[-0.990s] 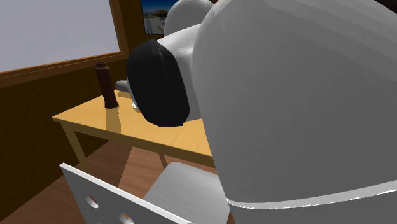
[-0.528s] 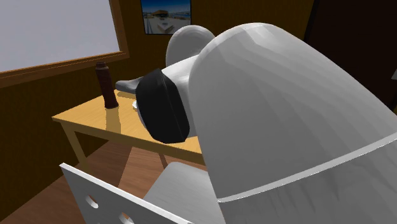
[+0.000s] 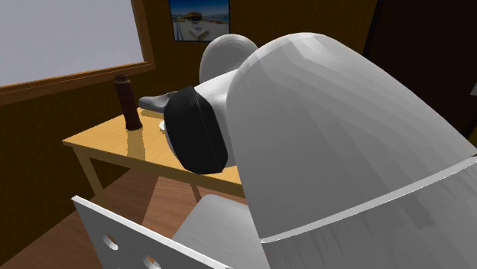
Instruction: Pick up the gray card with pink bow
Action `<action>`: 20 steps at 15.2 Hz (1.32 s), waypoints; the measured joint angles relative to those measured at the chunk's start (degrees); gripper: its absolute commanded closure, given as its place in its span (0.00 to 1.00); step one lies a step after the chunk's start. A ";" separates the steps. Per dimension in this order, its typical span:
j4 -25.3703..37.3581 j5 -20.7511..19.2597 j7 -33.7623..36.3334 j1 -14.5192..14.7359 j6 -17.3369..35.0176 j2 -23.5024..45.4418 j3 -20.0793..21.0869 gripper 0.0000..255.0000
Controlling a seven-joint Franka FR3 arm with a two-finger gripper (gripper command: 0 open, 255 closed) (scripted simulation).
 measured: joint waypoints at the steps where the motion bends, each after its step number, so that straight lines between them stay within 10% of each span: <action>1: 0.00 0.00 0.00 0.00 0.00 0.00 0.00 1.00; 20: -1.02 -0.67 -3.37 0.81 -4.37 -6.56 -0.76 1.00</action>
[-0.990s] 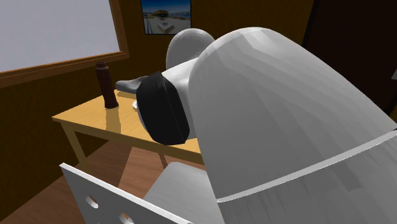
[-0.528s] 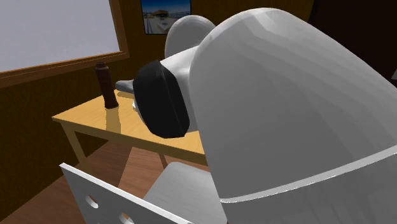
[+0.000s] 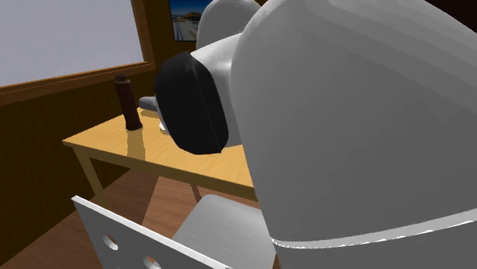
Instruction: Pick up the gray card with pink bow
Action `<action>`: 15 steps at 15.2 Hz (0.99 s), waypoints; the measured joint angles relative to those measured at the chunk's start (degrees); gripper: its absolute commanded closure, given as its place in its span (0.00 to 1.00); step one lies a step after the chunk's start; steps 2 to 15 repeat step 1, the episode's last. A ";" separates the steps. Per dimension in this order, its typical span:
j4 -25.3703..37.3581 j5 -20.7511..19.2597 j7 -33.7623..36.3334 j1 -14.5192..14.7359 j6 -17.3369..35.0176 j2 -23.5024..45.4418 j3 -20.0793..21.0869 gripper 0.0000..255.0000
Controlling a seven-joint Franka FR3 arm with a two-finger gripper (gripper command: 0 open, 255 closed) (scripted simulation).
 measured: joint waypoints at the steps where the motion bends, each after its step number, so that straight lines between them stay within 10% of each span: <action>1: 0.25 0.03 -0.09 0.08 -0.32 -0.08 0.00 1.00; 15: 0.25 0.03 -0.09 0.08 -0.32 -0.08 0.00 1.00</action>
